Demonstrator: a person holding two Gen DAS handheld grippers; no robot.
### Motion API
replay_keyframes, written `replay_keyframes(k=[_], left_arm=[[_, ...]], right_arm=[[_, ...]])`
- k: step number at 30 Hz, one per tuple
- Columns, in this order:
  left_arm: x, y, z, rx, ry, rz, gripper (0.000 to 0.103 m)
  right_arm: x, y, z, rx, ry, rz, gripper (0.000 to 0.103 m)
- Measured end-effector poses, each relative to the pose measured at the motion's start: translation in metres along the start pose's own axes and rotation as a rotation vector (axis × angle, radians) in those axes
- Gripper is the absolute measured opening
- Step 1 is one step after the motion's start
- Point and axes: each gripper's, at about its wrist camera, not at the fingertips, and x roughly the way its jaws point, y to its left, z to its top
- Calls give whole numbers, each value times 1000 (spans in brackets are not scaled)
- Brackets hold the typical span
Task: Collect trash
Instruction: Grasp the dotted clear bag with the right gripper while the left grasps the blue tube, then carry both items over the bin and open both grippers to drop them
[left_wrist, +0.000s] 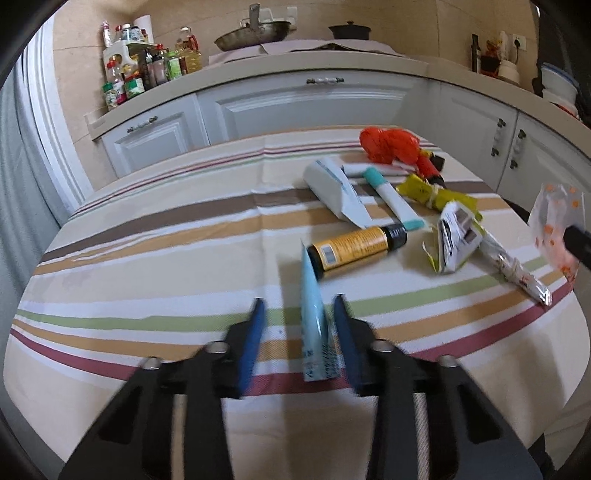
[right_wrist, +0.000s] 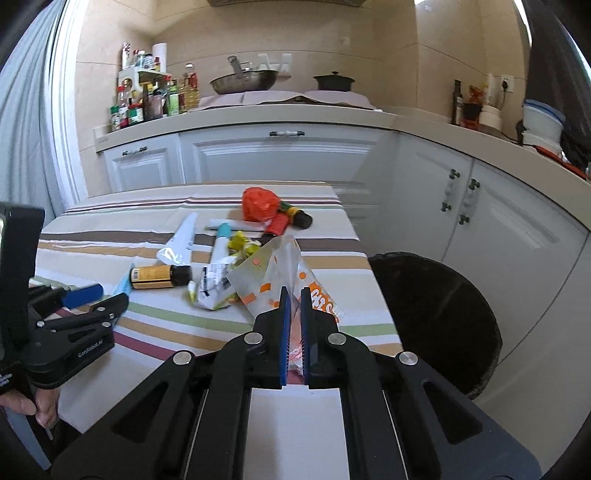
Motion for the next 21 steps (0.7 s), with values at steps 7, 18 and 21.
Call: replay_keyframes(k=[7,18,21], left_arm=[[-9,-3,-3,10,-36,10,8],[-59,-12,24,2,-181,-57,7],[-66,-30,40,27,-234,-98,7]], right_arm=[[-4,-11,-1,24,-17,-15,5],[-16,-36,11,57,-71,-97,5],[-17,-55,18,87,-87,-137,5]])
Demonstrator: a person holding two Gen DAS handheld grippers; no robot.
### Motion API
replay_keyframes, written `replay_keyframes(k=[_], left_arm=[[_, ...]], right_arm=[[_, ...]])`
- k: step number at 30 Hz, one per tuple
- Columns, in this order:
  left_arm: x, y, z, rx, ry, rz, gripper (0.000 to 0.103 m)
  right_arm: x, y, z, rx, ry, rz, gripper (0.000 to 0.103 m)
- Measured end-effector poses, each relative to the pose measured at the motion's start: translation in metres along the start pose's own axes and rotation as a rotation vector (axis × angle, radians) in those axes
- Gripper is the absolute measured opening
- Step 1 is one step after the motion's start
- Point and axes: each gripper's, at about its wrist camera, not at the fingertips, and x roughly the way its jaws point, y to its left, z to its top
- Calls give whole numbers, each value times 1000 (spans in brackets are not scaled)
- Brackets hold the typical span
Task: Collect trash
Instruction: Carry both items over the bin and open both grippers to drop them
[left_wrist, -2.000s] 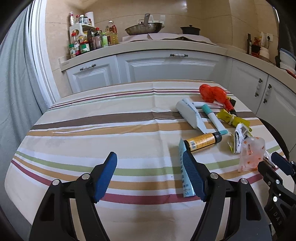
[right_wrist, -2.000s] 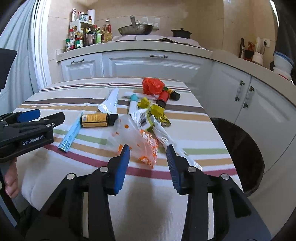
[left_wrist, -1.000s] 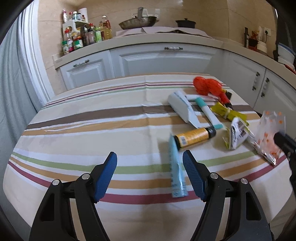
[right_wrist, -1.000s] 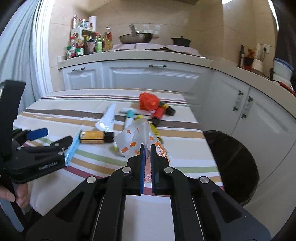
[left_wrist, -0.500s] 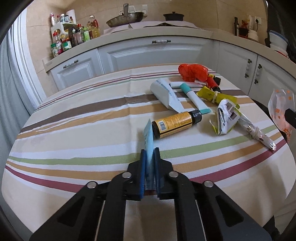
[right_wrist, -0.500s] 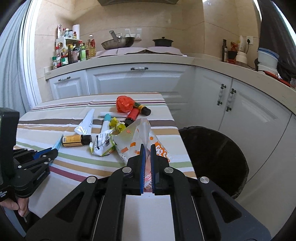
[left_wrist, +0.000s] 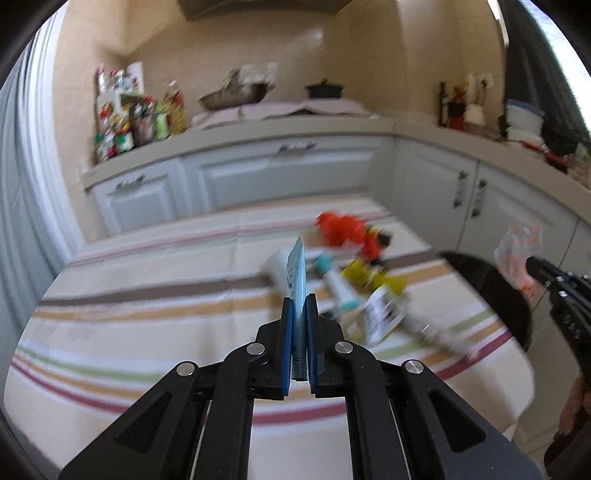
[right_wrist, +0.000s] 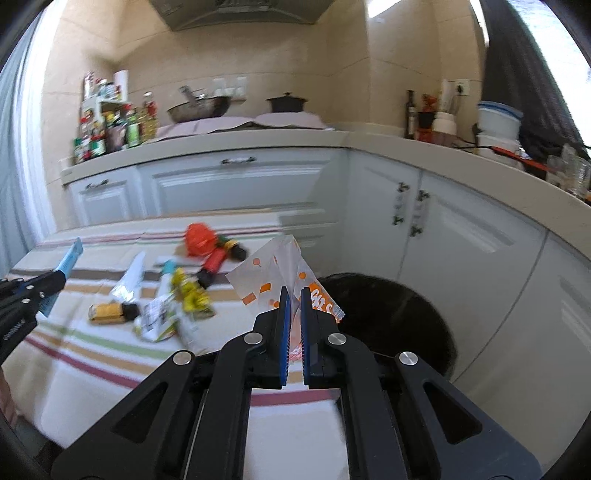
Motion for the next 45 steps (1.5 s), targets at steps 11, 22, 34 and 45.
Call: replay_keyframes(k=[11,22,34,45], left_arm=[[28,-85,57,61,-82,-193,7],[83,-157,64,158,-18,-256,7],[117,-187,60,208,48,-254,33],[117,-183,66,186,37,-245,47]], right_arm=[[21,-74,30,99,-41,-136,5],[60,-116,25,158,7,-169,5],[100,-135,14,195,71,-185,23],[98,-137,16,195,65,-196,26]])
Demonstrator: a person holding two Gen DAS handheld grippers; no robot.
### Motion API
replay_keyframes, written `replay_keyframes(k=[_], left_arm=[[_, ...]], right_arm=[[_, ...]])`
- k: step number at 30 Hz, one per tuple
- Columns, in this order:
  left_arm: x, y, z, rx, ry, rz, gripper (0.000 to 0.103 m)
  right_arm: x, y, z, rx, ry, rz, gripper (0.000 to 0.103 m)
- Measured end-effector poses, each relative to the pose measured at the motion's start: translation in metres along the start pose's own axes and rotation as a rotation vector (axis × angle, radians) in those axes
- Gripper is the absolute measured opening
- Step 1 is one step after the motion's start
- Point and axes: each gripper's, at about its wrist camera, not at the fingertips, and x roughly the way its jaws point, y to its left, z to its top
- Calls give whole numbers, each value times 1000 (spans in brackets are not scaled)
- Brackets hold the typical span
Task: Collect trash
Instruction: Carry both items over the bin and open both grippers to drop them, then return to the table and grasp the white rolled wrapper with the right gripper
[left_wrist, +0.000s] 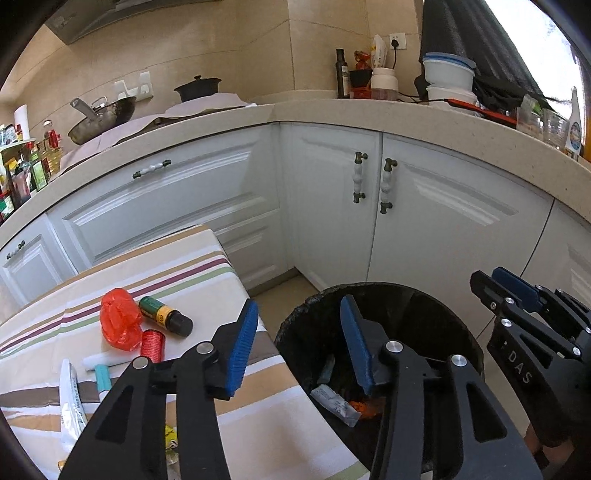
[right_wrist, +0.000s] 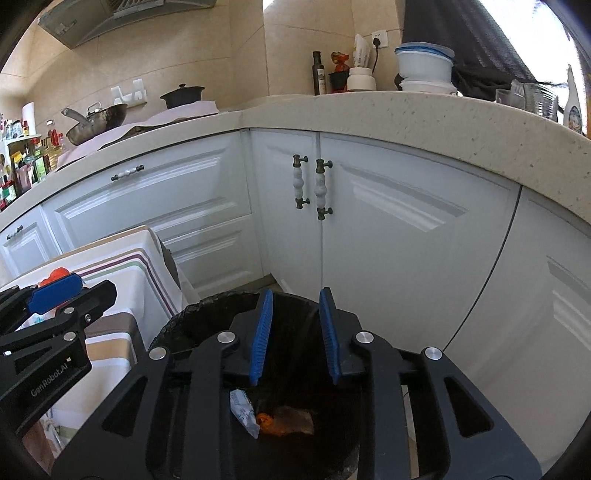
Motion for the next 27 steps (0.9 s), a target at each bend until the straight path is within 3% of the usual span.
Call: replay_keyframes(k=[10,12,14,27], left_arm=[[-40,35,-4,-43,-31,34,53],[-52,49,-11,-62,-34,57,56],[-61,60,-18,-76,-32,79,57],[-110,141,-85,-176,34,254,59]], right_arm=[[-34,20,0,-22,-22,54,27],[-42,28,-2,-31,-21,74,28],[-51,39,-7,-38,-18,106,36],[-89,121,-64,-182,65,287,36]])
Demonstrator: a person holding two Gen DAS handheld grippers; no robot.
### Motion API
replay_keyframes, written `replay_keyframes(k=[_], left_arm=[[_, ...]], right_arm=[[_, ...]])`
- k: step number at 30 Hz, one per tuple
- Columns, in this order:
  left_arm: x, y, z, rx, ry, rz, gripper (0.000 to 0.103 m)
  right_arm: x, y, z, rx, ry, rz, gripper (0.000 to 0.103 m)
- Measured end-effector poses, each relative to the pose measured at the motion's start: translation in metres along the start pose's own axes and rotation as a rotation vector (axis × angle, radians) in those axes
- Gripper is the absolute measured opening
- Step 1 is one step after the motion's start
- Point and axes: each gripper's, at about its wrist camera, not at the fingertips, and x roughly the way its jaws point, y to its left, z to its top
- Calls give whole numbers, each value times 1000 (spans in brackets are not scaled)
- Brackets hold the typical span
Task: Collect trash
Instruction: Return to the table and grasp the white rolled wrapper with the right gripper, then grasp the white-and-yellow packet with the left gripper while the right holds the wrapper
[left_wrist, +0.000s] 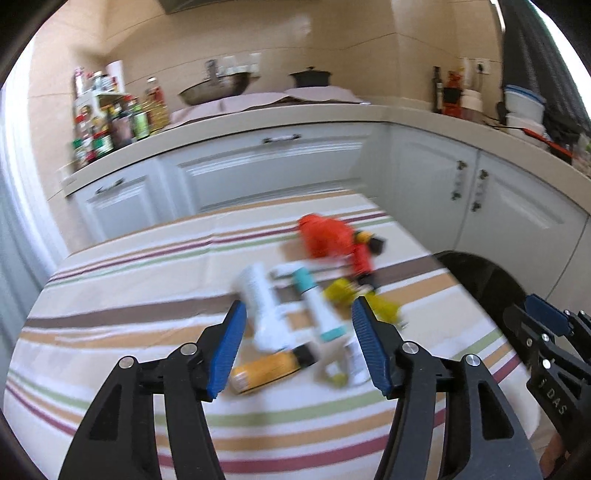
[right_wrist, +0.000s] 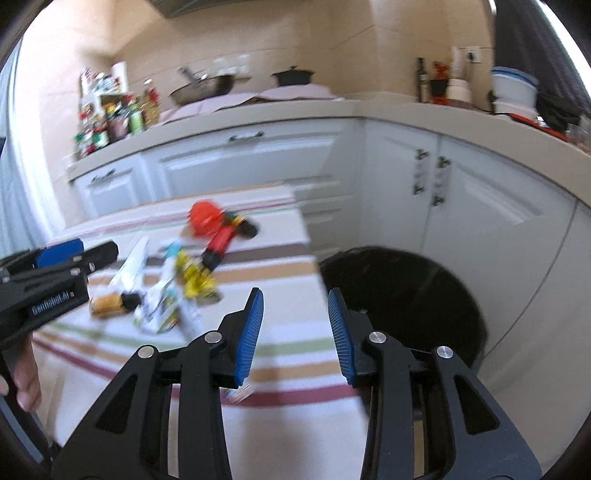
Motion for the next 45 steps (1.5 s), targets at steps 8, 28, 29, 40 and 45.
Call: replay_keyframes(k=[8,28,29,40,45], left_arm=[[-2,47,-31,-57,56,78,61],[3,60,-48,-78,102,80,61],[3,59,-48,-75,103,78,61],[0,45,-48,-52,99,48,61],[0,31,-46,-32,95,13,61]], right_arm=[[11,36,-27,-62,83,71,36],[21,50,-36,-155,136,64,24],[20,50,-36,-157,133,63,22],[9,46,-38,-140,101,61,16],[-1,40,-32,-136,60,32,16]])
